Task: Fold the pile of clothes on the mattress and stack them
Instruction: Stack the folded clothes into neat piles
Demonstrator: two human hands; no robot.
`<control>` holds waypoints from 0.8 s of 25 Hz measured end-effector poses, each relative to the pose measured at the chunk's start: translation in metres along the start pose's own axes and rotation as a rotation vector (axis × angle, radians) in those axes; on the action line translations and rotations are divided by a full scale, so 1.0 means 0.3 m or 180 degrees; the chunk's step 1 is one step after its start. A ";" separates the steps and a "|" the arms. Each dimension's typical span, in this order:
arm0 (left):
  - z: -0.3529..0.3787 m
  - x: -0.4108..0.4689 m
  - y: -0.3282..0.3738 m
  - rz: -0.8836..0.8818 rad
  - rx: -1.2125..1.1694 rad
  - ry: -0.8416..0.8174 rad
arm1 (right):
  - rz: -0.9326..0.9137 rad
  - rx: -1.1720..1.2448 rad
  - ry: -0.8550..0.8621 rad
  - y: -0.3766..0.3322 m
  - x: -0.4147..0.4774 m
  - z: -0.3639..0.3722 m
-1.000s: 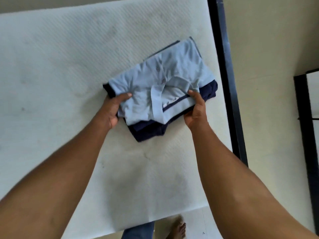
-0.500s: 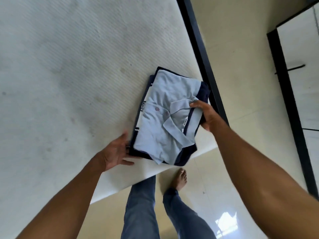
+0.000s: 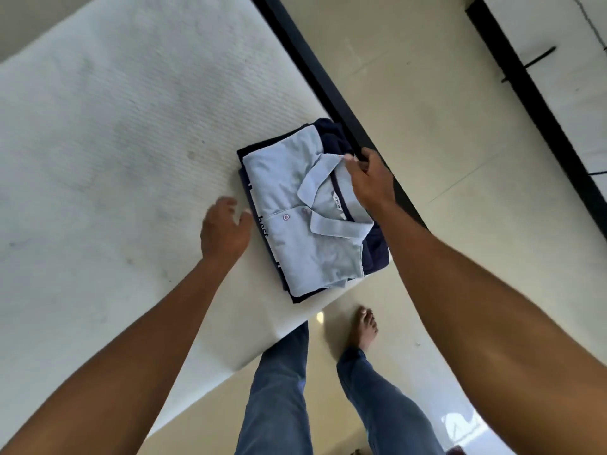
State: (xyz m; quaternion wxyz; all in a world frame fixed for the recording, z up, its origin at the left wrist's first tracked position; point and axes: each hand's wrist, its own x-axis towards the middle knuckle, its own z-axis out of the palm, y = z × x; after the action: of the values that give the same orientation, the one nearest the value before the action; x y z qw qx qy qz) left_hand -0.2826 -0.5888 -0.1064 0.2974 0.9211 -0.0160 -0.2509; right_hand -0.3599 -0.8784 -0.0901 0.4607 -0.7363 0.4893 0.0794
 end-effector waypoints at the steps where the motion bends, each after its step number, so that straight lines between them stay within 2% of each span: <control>1: -0.016 0.047 0.039 0.0626 0.0293 0.0203 | 0.0046 0.0228 0.0268 0.035 -0.052 -0.017; 3: -0.034 0.151 0.124 0.1577 0.0908 0.0188 | 0.0341 0.0565 0.0644 0.119 -0.171 -0.040; 5: -0.014 0.255 0.210 0.1962 0.1470 -0.0247 | 0.1047 0.0901 0.0814 0.232 -0.276 -0.048; 8: 0.055 0.394 0.295 0.1968 0.2008 -0.0860 | 0.2191 0.1998 0.0607 0.400 -0.383 0.008; 11: 0.105 0.530 0.345 0.1596 0.2112 -0.1375 | 0.2739 0.3252 0.0980 0.476 -0.454 0.090; 14: 0.104 0.620 0.408 0.1496 0.1810 -0.1560 | 0.2627 0.3477 0.0917 0.461 -0.499 0.203; 20: 0.091 0.621 0.491 0.0609 0.1343 -0.2697 | 0.2104 0.3828 0.0079 0.392 -0.488 0.282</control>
State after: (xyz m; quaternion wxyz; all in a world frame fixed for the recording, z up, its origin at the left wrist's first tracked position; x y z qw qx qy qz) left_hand -0.1151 -0.7581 -0.1280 0.0931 0.7724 -0.2709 -0.5668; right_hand -0.4994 -0.7310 -0.1254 0.7353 -0.1654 0.6525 -0.0782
